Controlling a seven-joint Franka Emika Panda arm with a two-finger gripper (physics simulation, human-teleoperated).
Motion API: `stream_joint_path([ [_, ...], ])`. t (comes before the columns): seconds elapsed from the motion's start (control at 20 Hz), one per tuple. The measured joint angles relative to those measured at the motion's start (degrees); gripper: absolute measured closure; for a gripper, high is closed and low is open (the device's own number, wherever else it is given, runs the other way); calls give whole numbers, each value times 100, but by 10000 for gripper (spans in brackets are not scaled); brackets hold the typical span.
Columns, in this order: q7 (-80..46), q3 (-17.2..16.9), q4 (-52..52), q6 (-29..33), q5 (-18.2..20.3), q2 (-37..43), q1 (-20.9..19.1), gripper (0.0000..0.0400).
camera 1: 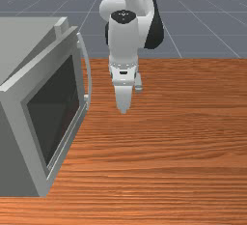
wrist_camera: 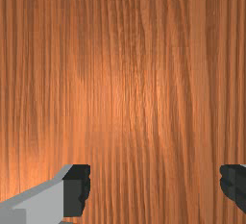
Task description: Open the microwave
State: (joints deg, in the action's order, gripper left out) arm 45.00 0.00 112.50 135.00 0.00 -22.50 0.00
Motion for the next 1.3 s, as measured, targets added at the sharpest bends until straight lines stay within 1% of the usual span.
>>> stream_joint_path([
  [0.05,0,0,0,0,0,0,0,151],
  [0.1,-107,-17,12,-34,22,25,10,92],
  [0.15,-172,-30,14,-54,37,50,13,56],
  [0.2,-212,-39,15,-66,46,67,13,34],
  [0.25,-236,-44,16,-74,51,76,13,21],
  [0.3,-1327,-192,313,-928,104,609,49,167],
  [0.35,-2422,-345,313,-1606,230,1230,11,257],
  [0.4,-3569,-469,270,-1996,374,1675,-52,312],
  [0.45,-4762,-554,285,-2188,522,1954,-114,346],
  [0.5,-5992,-605,331,-2278,677,2115,-164,367],
  [0.55,-6746,-628,384,-2311,797,2205,-200,380],
  [0.6,-7195,-629,430,-2321,881,2256,-202,388],
  [0.8,-8074,-615,491,-2281,1005,2364,-207,398],
  [0.95,-8457,-560,549,-2264,1000,2745,-171,400],
  [1.15,-8595,-567,914,-2221,902,3972,-239,400],
  [1.3,-8676,-734,1000,-2144,552,4499,-551,400],
])
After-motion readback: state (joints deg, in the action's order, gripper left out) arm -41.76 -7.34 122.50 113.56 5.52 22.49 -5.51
